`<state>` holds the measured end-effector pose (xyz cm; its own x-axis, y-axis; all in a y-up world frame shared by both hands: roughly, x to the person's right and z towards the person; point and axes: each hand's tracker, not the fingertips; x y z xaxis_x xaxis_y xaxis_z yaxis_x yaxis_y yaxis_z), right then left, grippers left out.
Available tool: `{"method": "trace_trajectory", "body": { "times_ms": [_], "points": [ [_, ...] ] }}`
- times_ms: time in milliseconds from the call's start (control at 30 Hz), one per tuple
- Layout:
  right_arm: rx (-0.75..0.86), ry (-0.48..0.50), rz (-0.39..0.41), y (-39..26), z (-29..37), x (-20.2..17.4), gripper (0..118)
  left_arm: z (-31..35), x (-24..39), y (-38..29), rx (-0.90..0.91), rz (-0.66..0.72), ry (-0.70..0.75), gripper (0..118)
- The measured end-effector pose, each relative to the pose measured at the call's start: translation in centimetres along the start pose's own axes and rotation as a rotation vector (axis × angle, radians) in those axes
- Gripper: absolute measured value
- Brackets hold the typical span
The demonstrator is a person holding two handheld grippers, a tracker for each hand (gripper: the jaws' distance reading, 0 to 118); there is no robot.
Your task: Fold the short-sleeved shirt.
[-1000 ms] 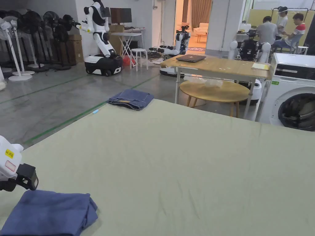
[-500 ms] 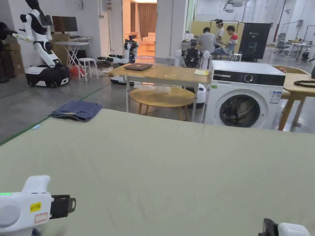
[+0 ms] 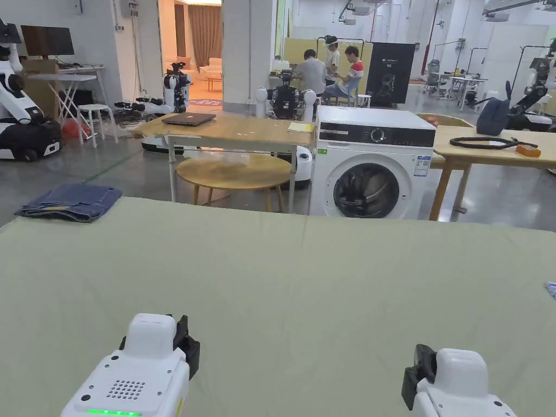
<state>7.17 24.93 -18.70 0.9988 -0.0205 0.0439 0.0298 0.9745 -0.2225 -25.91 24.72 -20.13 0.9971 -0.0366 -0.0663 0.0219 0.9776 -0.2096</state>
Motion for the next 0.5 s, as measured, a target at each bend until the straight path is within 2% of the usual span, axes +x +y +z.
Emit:
{"method": "trace_trajectory", "body": {
  "times_ms": [67,100,233,500],
  "points": [
    [0.01,-0.001,-0.013,0.0,0.0,0.1,0,0.5,1.1,-0.2,0.008,-0.017,0.002,2],
    [0.013,-0.001,-0.015,0.0,0.0,0.0,0,0.8,1.5,-0.2,0.009,-0.026,0.005,0],
    [0.035,-0.006,-0.018,-0.2,0.2,0.1,0,2.1,1.8,0.4,0.04,-0.014,0.012,0],
    [0.066,-0.013,-0.021,-0.9,0.4,-0.1,0,0.4,1.1,-0.1,0.043,0.027,-0.006,0]
  ]
}}
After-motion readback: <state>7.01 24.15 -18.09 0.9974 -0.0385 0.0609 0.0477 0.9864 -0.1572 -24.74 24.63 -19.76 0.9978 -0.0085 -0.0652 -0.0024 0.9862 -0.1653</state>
